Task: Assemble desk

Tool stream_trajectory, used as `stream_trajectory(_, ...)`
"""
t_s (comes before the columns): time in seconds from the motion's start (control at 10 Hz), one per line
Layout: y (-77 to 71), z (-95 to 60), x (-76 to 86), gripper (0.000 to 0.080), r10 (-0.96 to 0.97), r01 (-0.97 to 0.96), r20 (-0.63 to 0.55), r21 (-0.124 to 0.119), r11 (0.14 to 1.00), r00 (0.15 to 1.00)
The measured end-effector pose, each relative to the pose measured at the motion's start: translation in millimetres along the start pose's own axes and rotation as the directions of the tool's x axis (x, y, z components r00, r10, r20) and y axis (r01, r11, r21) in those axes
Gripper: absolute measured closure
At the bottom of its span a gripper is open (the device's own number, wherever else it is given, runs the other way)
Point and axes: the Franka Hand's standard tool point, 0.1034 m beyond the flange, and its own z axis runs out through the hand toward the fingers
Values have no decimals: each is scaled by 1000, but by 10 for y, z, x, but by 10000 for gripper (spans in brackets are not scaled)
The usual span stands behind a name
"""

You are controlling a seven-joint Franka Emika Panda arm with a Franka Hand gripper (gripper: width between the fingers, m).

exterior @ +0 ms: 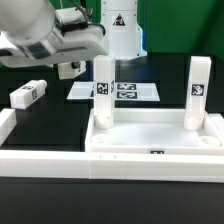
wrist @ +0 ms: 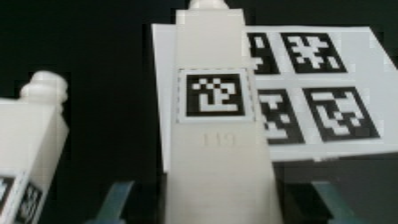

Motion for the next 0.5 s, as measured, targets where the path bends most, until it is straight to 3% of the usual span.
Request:
stream_trajectory(0.2,-69,-352,-4,509,-21,20,-102,-14,1000,995)
stream_trajectory(0.5,-4,-355,64,509,-22,9,-294,-45,999,956)
